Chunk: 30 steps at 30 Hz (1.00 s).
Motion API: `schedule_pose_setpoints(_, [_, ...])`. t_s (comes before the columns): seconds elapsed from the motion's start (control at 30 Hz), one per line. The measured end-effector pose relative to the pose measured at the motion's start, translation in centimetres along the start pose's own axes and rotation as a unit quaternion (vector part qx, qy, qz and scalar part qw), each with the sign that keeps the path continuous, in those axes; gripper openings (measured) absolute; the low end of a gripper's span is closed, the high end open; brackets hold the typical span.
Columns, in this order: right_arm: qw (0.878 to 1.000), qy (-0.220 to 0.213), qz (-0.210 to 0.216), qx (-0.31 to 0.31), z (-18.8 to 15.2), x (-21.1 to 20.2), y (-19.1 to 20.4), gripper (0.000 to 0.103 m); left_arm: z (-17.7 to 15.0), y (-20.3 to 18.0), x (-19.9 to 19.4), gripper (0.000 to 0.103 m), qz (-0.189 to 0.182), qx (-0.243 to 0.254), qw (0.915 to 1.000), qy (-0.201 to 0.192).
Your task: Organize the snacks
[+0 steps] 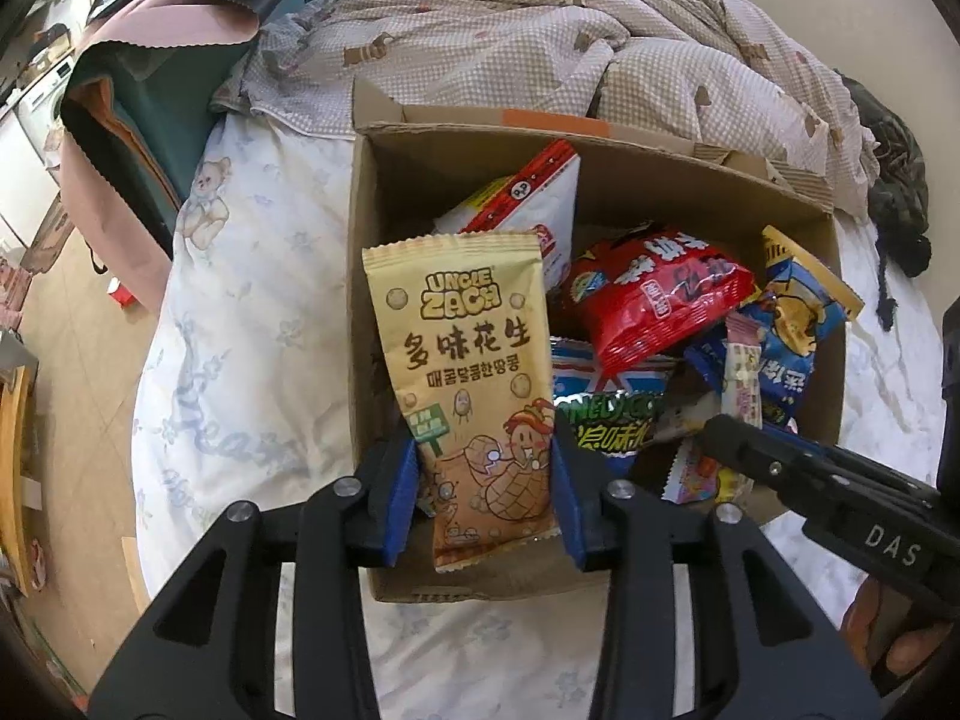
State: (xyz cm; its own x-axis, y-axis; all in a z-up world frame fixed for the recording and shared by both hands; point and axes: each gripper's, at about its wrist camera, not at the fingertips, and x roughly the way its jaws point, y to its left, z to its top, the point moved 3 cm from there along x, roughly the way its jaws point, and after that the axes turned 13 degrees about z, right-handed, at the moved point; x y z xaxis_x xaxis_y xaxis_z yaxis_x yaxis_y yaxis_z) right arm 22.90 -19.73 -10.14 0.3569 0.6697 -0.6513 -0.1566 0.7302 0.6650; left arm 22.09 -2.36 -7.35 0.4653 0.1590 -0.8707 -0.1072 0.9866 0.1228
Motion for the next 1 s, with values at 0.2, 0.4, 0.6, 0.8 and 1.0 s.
schedule_pose_setpoints(0.2, [1.000, 0.009, -0.004, -0.001, -0.3, 0.1, 0.0, 0.031, -0.3, 0.0, -1.1, 0.059, 0.013, 0.016, 0.9994, -0.029])
schedule_pose_setpoints(0.4, [1.000, -0.009, 0.007, -0.016, -0.4, -0.8, 1.1, 0.071, -0.7, 0.8, -2.0, 0.080, 0.016, 0.008, 0.9992, -0.037])
schedule_pose_setpoints(0.6, [0.999, -0.013, -0.007, -0.048, -0.8, -1.9, 1.8, 0.073, -1.3, 2.2, -4.2, 0.080, 0.001, -0.001, 0.9988, -0.049])
schedule_pose_setpoints(0.8, [0.994, -0.050, -0.050, -0.080, -1.9, -4.4, 3.3, 0.083, -2.5, 4.0, -6.8, 0.080, -0.014, -0.021, 0.9979, -0.060])
schedule_pose_setpoints(1.0, [0.986, -0.094, -0.070, -0.121, -3.6, -7.7, 5.2, 0.099, -4.5, 6.5, -9.1, 0.087, -0.011, -0.039, 0.9962, -0.077])
